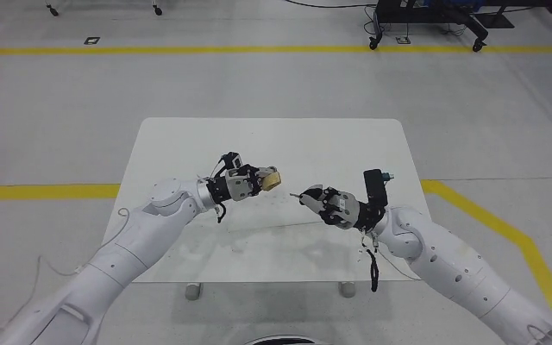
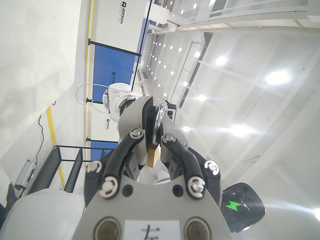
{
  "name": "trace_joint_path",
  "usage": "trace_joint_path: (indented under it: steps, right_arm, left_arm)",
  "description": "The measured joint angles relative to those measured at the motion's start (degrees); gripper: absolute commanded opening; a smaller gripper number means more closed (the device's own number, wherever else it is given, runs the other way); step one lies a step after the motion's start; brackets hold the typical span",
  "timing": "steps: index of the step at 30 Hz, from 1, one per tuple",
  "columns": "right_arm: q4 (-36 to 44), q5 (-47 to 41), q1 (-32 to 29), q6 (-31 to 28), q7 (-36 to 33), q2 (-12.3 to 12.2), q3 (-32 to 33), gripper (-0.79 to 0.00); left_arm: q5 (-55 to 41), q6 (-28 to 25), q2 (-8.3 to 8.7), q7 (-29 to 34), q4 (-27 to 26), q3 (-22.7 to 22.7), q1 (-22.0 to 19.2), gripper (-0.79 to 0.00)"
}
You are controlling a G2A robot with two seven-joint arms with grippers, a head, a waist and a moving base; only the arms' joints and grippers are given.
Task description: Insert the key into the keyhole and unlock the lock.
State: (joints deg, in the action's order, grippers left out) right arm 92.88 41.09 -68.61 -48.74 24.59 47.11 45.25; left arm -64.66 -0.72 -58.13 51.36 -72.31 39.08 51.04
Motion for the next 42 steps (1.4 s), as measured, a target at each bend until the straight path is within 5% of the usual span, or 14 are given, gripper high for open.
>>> trace_joint_path:
  steps: [4,10,14,20,42]
  right_arm:
    - [1.22,-4.77,-0.85,1.17,-3.48,0.38,-0.48,-0.785]
    - [1.78,-34.31,-1.10,5.50,-18.81,1.03,-3.35,-0.785]
    - [2.49,-44.11,-0.89,12.66,-26.64,1.05,-2.77,-0.785]
    - [5.22,-45.25,-3.28,20.25,-24.41,1.24,0.02,-0.785]
    - [-0.98,-45.89,-2.03,20.19,-18.90,7.24,-2.49,-0.785]
  left_arm:
    - [3.82,-4.08,0.24,-5.92,-1.62,2.01,1.90,-0.785]
    - [9.32,-4.98,-0.15,-16.01,-6.32,2.84,4.75,-0.785]
    - [12.27,-3.68,-1.00,-21.83,-7.62,2.40,4.60,-0.785]
    - [14.10,-3.81,-2.55,-27.36,-8.66,2.14,3.96,-0.785]
    - [17.19,-6.82,-5.92,-26.97,-5.48,4.65,3.74,-0.785]
